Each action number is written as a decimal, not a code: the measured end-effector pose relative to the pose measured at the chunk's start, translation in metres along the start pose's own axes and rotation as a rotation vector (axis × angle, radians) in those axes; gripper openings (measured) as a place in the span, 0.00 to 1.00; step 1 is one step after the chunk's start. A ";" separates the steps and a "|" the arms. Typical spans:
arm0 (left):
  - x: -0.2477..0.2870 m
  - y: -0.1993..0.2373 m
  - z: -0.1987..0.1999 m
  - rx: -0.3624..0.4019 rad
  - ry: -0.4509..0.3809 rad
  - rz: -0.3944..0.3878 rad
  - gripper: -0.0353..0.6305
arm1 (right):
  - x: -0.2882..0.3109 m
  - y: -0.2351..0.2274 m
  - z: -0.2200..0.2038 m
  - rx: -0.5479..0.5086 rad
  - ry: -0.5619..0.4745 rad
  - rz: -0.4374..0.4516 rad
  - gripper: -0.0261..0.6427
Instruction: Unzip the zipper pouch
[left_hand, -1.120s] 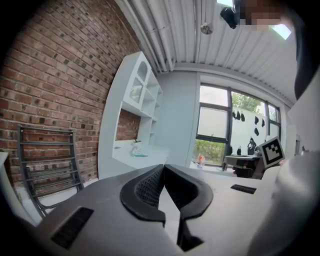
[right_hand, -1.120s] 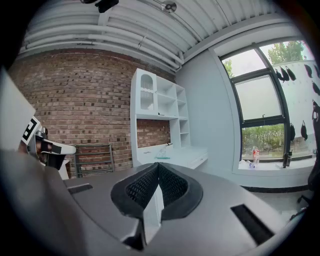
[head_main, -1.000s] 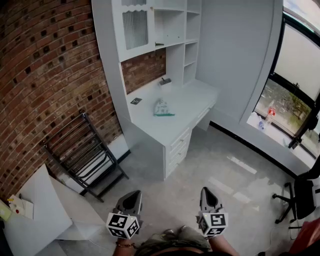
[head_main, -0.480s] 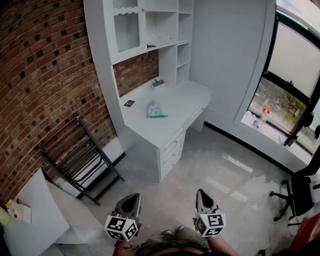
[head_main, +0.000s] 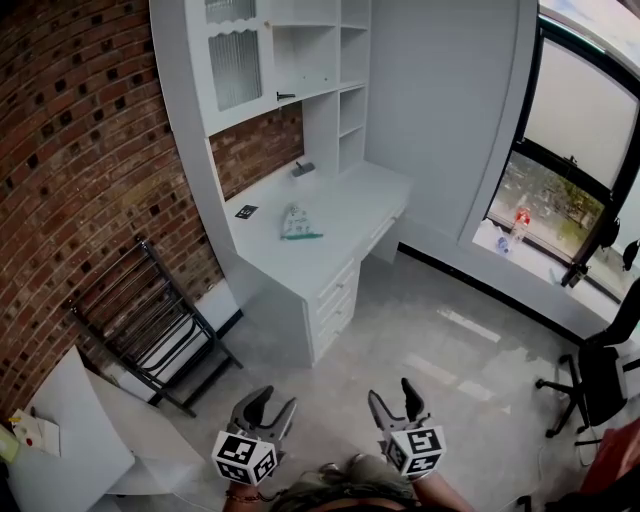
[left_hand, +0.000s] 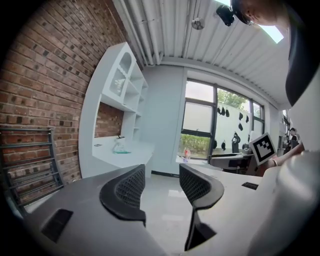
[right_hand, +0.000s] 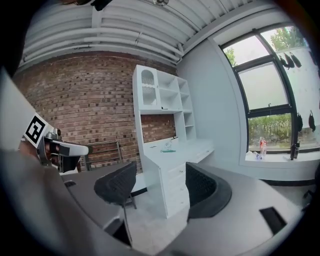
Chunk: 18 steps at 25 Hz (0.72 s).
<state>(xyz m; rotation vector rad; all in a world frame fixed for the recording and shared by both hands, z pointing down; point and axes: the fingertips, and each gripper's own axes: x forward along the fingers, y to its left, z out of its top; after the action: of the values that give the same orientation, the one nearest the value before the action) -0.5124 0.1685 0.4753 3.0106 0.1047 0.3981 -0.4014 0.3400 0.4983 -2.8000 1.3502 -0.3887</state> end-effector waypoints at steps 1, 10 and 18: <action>0.003 -0.005 -0.001 0.010 0.007 -0.012 0.37 | 0.000 0.000 -0.001 0.001 0.003 0.008 0.49; 0.017 -0.024 0.001 0.013 -0.010 -0.008 0.87 | 0.005 -0.004 0.005 -0.011 -0.028 0.087 0.88; 0.040 -0.048 0.011 -0.017 -0.004 -0.028 0.91 | 0.013 -0.016 0.015 -0.046 -0.006 0.158 0.90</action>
<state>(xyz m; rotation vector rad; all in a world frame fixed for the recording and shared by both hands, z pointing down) -0.4734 0.2188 0.4698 2.9891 0.1417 0.3878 -0.3779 0.3386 0.4883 -2.7017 1.5851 -0.3494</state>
